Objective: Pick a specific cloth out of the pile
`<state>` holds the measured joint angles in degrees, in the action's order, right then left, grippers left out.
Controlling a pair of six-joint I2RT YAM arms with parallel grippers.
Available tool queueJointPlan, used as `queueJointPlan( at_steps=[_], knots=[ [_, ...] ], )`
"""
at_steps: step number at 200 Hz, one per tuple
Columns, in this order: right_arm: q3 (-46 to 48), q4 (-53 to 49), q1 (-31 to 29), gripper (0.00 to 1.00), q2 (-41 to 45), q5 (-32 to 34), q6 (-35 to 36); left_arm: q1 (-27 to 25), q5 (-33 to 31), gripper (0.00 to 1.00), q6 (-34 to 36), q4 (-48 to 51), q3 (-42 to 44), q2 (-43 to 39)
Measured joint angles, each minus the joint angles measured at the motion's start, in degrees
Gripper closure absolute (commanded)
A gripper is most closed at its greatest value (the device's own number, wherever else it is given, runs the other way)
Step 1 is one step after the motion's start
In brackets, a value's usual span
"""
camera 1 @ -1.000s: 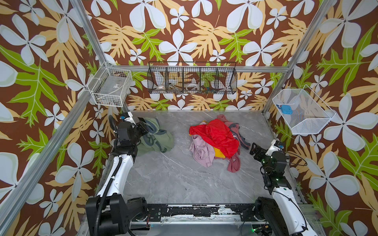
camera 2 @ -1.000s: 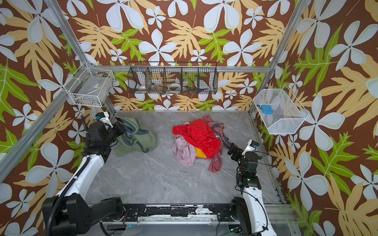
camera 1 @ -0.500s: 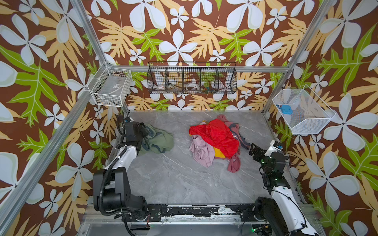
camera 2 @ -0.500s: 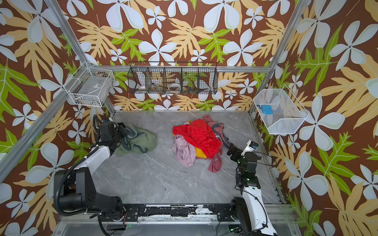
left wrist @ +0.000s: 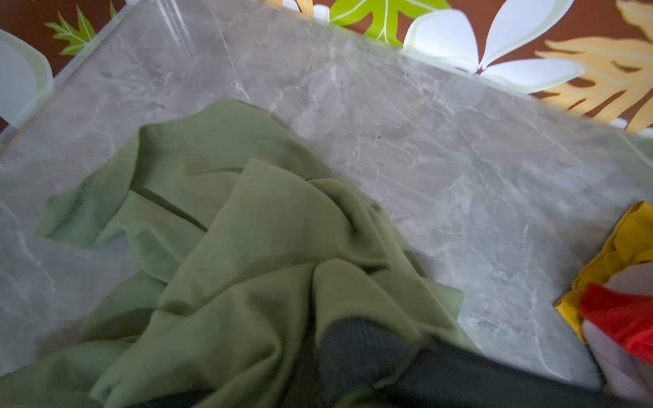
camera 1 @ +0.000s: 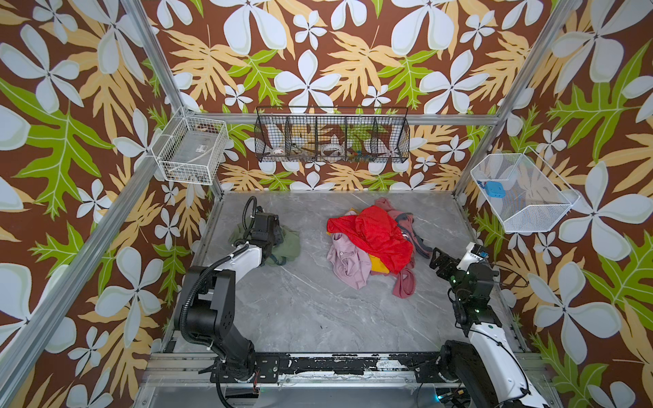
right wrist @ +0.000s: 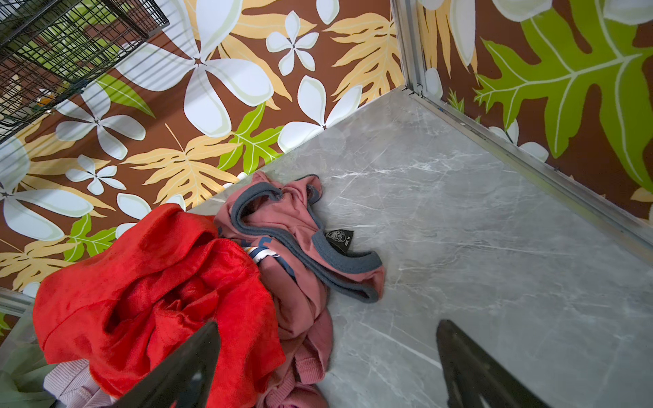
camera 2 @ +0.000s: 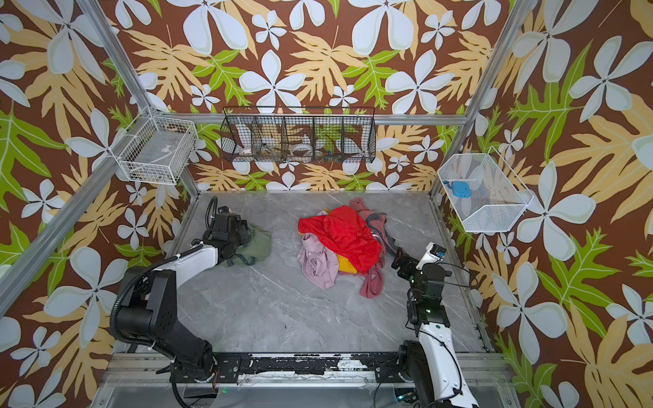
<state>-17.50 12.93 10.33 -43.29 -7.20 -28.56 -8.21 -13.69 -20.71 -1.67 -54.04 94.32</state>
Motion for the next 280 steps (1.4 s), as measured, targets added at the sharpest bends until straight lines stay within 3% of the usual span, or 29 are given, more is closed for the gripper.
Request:
queueJointPlan(
  at_steps=[10,34,59,86,93,97,154,160,177,184,280],
  knots=[
    [0.0,0.0,0.0,0.05,-0.2,-0.1,0.0,-0.2,0.0,0.73,0.1,0.7,0.0,0.7],
    [0.0,0.0,0.0,0.05,-0.4,-0.2,0.0,-1.4,0.3,0.67,0.8,2.2,-0.5,2.2],
    [0.0,0.2,0.0,0.05,-0.8,-0.2,0.0,-2.2,0.2,0.5,1.7,4.2,-2.2,3.9],
    [-0.3,-0.1,0.0,0.05,-1.0,-0.2,0.0,-2.5,-0.5,0.38,2.7,5.7,-2.5,5.0],
    [-0.5,-0.2,0.0,0.05,-0.9,-0.2,0.0,-2.5,-0.9,0.24,2.8,6.1,-2.6,5.3],
    [-0.6,-0.2,0.0,0.05,-0.7,-0.2,0.1,-2.5,-1.2,0.22,2.8,6.3,-2.6,5.5],
    [-1.3,-2.2,0.0,0.05,0.3,1.4,1.2,-2.6,-4.1,0.19,2.5,10.1,-3.1,3.2],
    [-1.4,-2.3,0.0,0.05,0.3,1.4,1.6,-2.6,-4.3,0.1,2.3,10.3,-3.0,2.5],
    [-1.6,-2.6,0.0,0.05,0.3,1.6,2.1,-2.7,-5.5,0.08,1.7,10.8,-2.8,0.7],
    [-1.7,-2.7,0.0,0.05,0.3,1.6,2.2,-2.8,-5.8,0.0,1.4,10.8,-2.7,0.0],
    [-2.5,-3.1,0.0,0.04,0.4,2.7,3.7,-4.2,-14.0,0.0,-1.9,11.7,2.4,-14.7]
  ],
)
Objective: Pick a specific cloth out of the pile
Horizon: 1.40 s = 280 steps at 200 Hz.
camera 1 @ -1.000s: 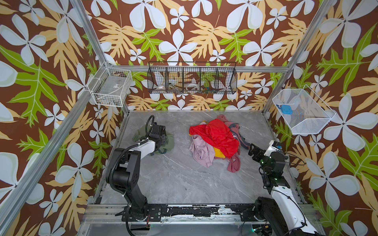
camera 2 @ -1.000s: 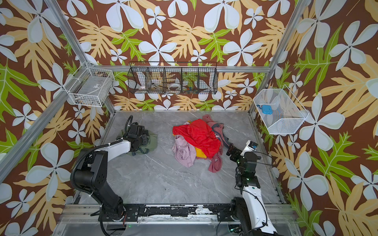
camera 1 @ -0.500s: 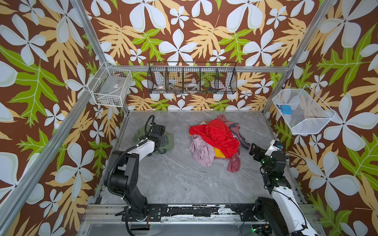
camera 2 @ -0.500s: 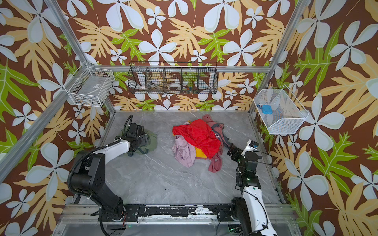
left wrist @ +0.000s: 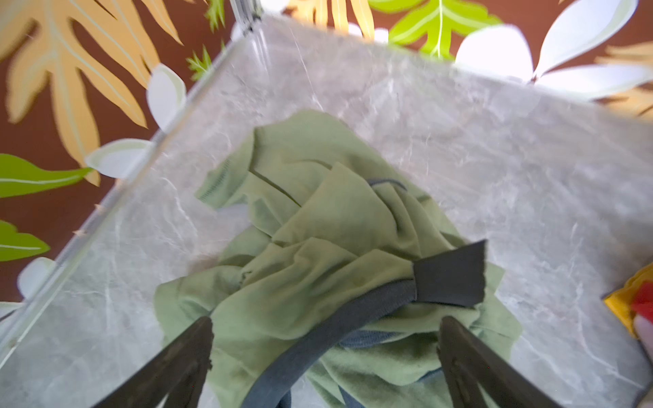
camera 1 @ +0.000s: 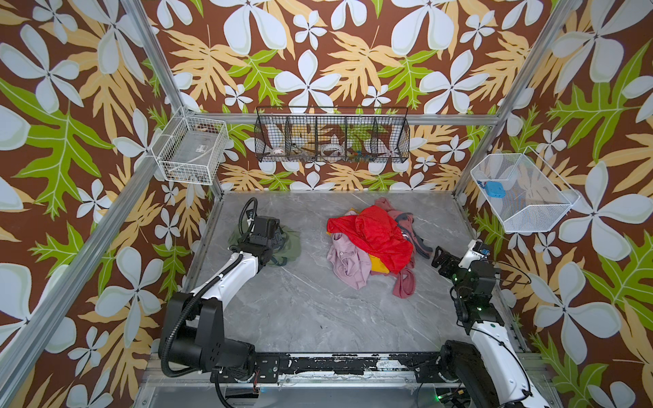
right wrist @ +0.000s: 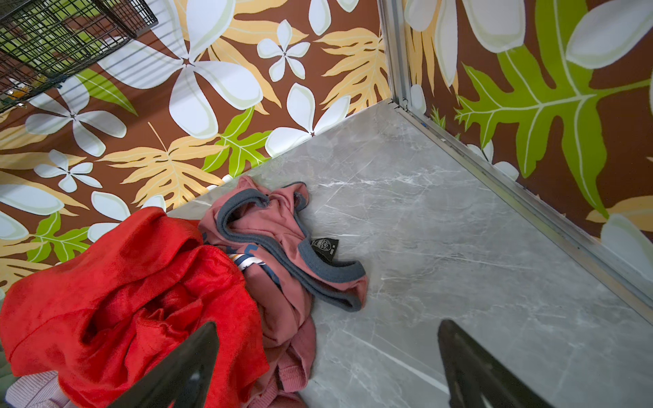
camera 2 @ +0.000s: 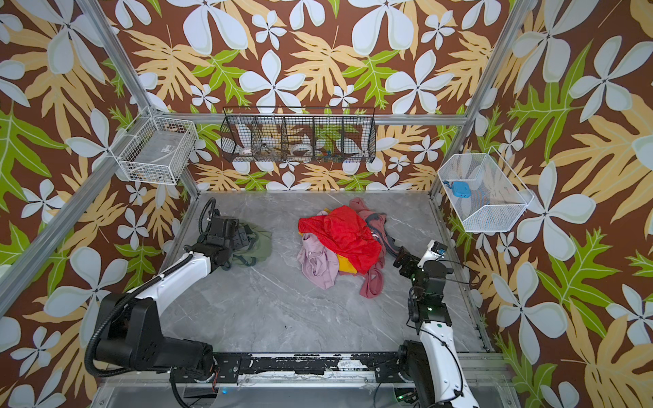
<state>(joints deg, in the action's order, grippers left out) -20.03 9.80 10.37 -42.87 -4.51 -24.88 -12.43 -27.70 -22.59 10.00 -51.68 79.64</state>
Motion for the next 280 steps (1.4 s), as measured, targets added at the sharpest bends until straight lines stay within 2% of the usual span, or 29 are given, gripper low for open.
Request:
queueJointPlan(
  at_steps=[37,102,159,188,206,227,232,242,258,280],
  knots=[
    [0.0,0.1,0.0,0.04,-0.5,-1.7,1.0,-5.1,-2.2,0.0,2.8,0.0,-1.2,0.1],
    [-1.7,0.4,0.0,0.04,-1.6,-6.0,2.3,-5.4,3.6,0.0,9.6,3.3,-11.1,17.7],
    [-1.8,-1.3,0.0,0.04,-0.8,-6.1,3.4,1.3,7.5,0.0,12.2,7.8,-17.1,27.5],
    [-1.9,-1.7,-0.1,0.04,-1.1,-6.0,3.9,2.7,9.7,0.05,13.0,9.8,-20.3,31.8],
    [-2.4,-2.1,-0.1,0.04,-1.4,-5.9,4.0,2.8,10.4,0.11,13.7,10.3,-22.5,33.7],
    [-2.8,-2.1,-0.2,0.04,-1.4,-5.9,4.1,2.8,11.9,0.27,14.2,9.8,-23.7,35.1],
    [-2.8,-2.1,-0.2,0.04,-1.3,-5.8,4.1,2.8,12.4,0.28,14.4,9.6,-23.8,35.3],
    [-2.8,-2.2,-0.2,0.04,-1.2,-5.6,4.1,2.8,13.5,0.46,15.0,9.2,-23.9,35.5],
    [-2.8,-2.2,-0.2,0.04,-1.0,-5.5,4.1,2.9,15.0,0.65,16.1,8.4,-23.8,35.3],
    [-2.8,-2.5,-0.2,0.04,-1.0,-5.4,4.1,3.3,18.1,0.82,16.6,8.2,-22.6,33.4]
  ],
)
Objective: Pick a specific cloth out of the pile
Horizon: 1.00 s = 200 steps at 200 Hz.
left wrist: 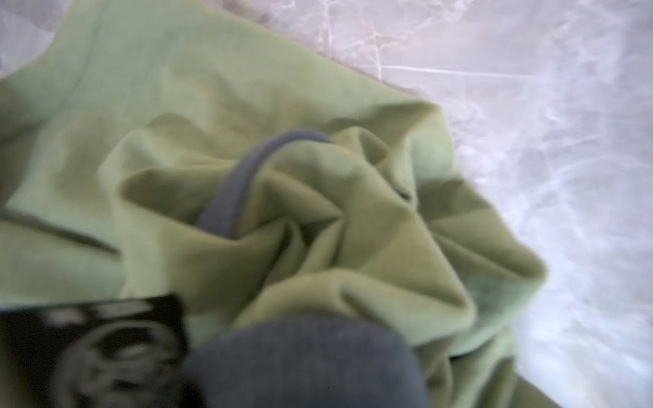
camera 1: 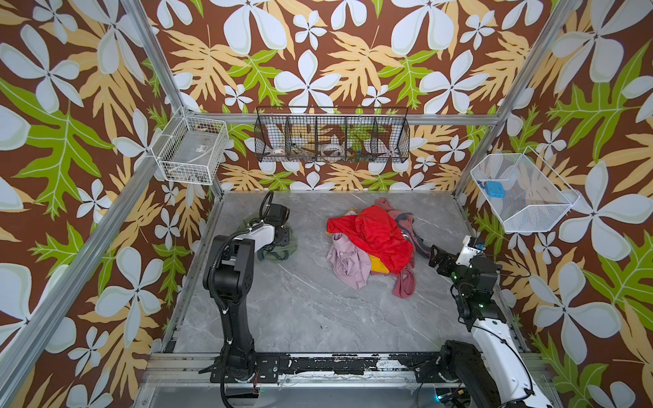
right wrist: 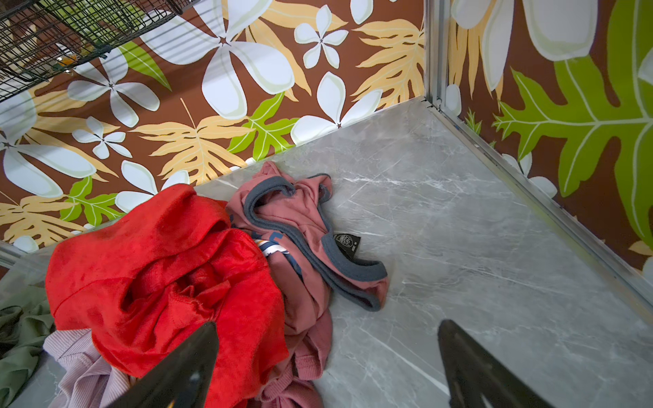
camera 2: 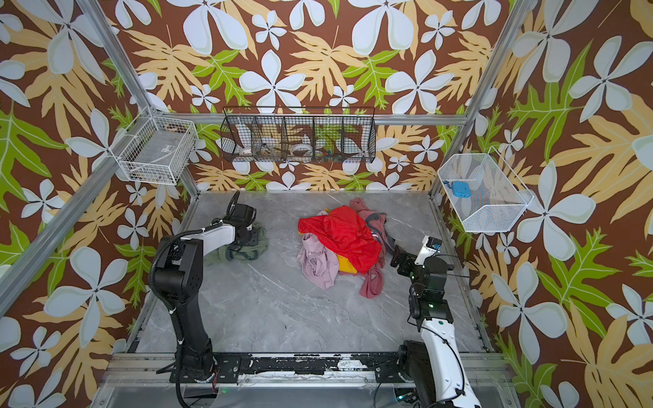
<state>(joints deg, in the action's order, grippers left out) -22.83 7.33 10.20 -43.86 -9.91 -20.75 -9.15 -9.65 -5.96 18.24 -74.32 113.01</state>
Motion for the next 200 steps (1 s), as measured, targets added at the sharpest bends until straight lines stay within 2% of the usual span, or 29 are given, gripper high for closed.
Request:
queueJointPlan(
  at_steps=[25,112,200],
  knots=[
    [0.0,0.0,0.0,0.04,0.0,0.7,0.0,-0.3,4.6,1.0,0.0,1.0,0.0,-1.8],
    [-0.9,-0.1,0.0,0.04,-0.6,0.7,0.0,-0.3,8.4,1.0,0.5,-0.5,-3.3,-4.6],
    [-1.7,-0.1,0.0,0.05,-0.8,0.7,-0.3,-0.3,9.9,1.0,3.5,-0.2,-16.2,7.2]
  ],
)
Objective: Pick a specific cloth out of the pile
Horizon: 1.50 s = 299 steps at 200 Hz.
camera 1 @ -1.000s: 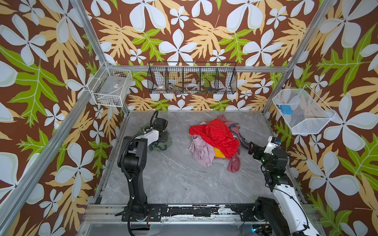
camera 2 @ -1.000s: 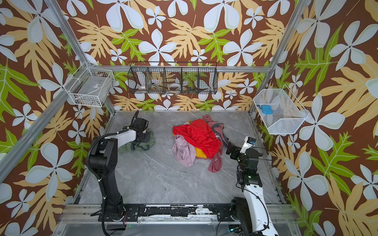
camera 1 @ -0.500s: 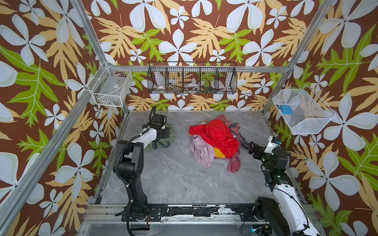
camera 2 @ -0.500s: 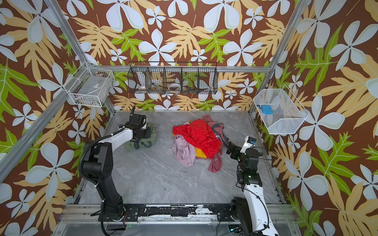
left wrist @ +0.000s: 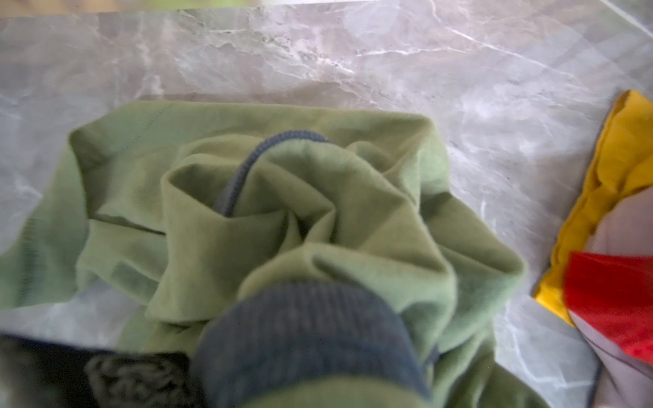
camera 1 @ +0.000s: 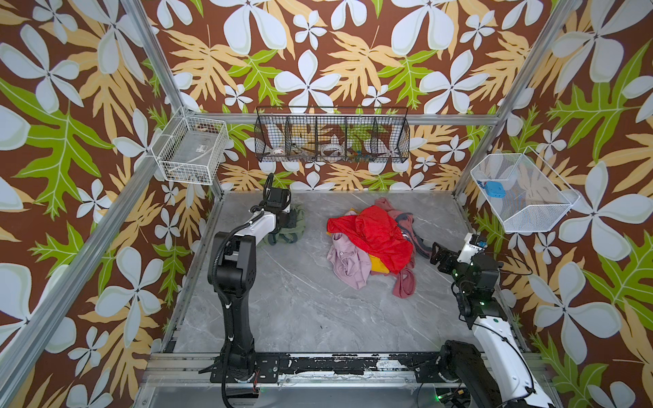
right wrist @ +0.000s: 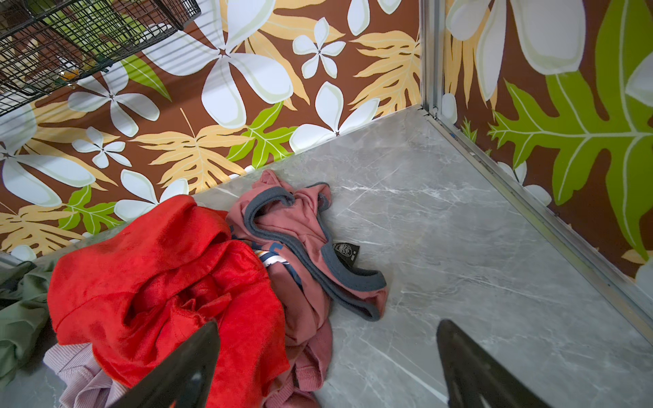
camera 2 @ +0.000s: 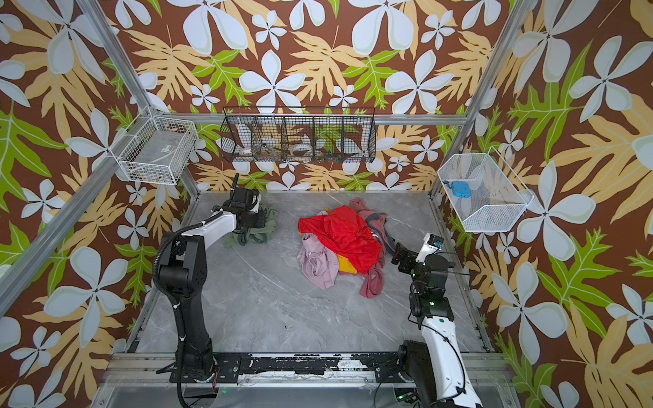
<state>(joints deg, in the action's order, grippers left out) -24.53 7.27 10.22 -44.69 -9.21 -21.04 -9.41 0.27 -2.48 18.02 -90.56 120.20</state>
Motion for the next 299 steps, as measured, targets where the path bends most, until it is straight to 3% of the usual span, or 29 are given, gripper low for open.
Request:
queueJointPlan(
  at_steps=[62,113,129,155,180,190,246,299],
  knots=[
    [1.9,0.2,0.0,0.05,-2.1,0.4,0.5,-0.1,0.2,1.0,1.0,4.9,-8.7,8.7],
    [2.4,1.8,0.0,0.05,-5.1,0.7,1.8,-0.1,0.0,0.5,1.0,4.9,-8.5,9.0],
    [2.4,2.7,0.0,0.05,-6.3,0.8,2.2,-0.1,-0.3,0.42,0.9,4.6,-7.6,8.2],
    [2.2,3.9,0.0,0.04,-7.9,1.4,3.3,-0.1,-1.7,0.19,0.3,4.7,-5.9,6.3],
    [1.9,5.0,0.0,0.04,-8.9,1.7,3.9,-0.1,-3.0,0.09,-0.5,4.3,-2.3,1.9],
    [1.8,5.5,0.0,0.03,-9.0,1.8,4.6,-0.1,-3.3,0.01,-0.9,3.7,-1.0,0.2],
    [1.7,7.8,0.0,0.03,-9.4,1.9,7.1,-0.8,-5.2,0.0,-3.4,-0.9,4.6,-7.1],
    [7.6,15.6,0.0,0.02,-8.1,1.8,9.1,-1.8,-7.9,0.0,-7.6,-8.3,16.5,-16.9]
  ],
)
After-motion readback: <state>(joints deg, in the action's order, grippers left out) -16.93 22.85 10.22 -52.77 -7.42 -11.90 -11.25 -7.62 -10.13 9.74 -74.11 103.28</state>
